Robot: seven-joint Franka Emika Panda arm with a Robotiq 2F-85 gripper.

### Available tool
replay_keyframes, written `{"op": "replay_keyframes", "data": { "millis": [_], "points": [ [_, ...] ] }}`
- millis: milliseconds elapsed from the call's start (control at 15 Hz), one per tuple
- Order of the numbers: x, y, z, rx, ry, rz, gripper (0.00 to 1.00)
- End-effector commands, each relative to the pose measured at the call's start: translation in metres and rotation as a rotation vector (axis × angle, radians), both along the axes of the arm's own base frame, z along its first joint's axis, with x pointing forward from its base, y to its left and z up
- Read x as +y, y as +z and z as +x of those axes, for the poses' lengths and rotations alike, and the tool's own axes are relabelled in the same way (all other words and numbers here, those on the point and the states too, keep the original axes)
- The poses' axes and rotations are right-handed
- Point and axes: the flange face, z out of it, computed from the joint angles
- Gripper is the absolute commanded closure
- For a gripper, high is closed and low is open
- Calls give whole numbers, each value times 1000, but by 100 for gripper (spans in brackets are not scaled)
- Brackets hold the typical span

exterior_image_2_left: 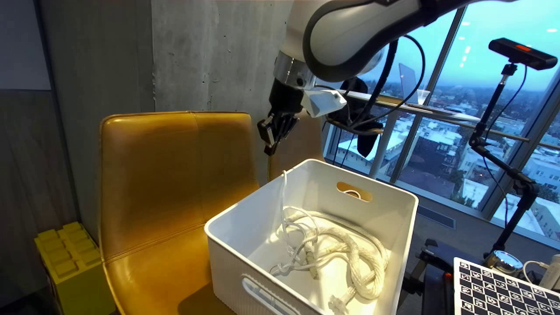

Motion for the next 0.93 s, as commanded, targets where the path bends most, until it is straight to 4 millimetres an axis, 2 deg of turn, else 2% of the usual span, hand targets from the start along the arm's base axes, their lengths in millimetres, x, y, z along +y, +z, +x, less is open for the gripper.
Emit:
{"op": "replay_keyframes", "data": {
  "millis": [0,267,533,733,867],
  "points": [
    [1,19,-9,22,-3,-27,60],
    [-6,3,-21,58,5,-40,31],
    [-8,-24,-37,103,13,-54,2],
    [-11,-38,-40,122,16,-64,0],
    [-14,-40,-40,129,14,-68,0]
  ]
}}
